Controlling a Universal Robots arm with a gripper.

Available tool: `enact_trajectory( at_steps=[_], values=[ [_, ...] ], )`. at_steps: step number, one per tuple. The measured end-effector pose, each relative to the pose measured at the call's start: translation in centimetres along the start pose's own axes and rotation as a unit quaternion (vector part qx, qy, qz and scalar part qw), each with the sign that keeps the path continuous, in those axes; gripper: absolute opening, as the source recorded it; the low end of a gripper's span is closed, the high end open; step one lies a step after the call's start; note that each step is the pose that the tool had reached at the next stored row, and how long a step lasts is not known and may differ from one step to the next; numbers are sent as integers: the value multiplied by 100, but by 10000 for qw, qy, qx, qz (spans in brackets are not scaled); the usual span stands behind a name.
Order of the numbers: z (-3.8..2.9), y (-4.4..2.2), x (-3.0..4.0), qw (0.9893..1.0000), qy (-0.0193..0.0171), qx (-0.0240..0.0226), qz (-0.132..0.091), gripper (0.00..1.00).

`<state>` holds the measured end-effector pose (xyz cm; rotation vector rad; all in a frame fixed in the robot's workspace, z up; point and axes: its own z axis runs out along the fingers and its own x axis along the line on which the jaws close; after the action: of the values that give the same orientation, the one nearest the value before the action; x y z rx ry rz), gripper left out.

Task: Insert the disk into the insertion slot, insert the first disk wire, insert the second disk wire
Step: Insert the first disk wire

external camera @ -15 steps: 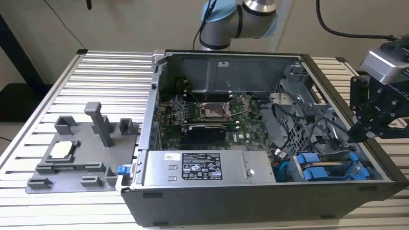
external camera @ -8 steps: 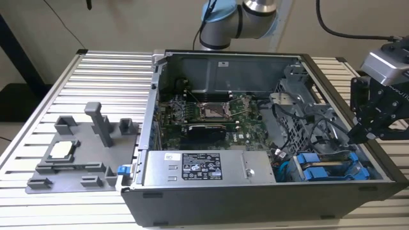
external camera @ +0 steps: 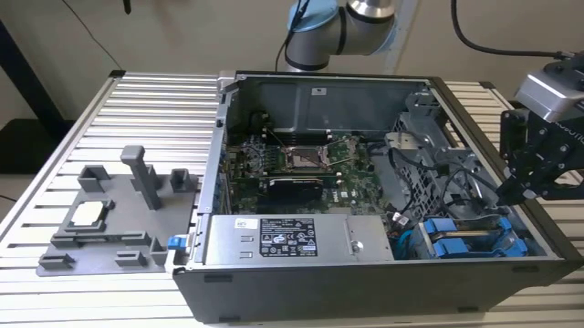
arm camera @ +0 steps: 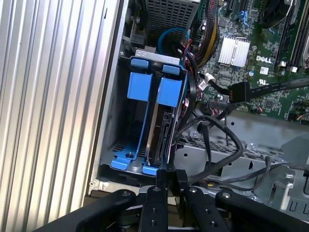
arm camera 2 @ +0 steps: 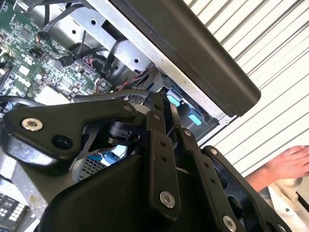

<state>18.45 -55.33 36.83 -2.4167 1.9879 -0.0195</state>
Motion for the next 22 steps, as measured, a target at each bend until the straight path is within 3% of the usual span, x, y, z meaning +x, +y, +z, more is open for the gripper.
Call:
enact_trajectory(
  at_steps=[8,22],
  values=[
    [9,48,31,10000,0,0,0,19],
    [12,73,44,10000,0,0,0,19]
  ],
)
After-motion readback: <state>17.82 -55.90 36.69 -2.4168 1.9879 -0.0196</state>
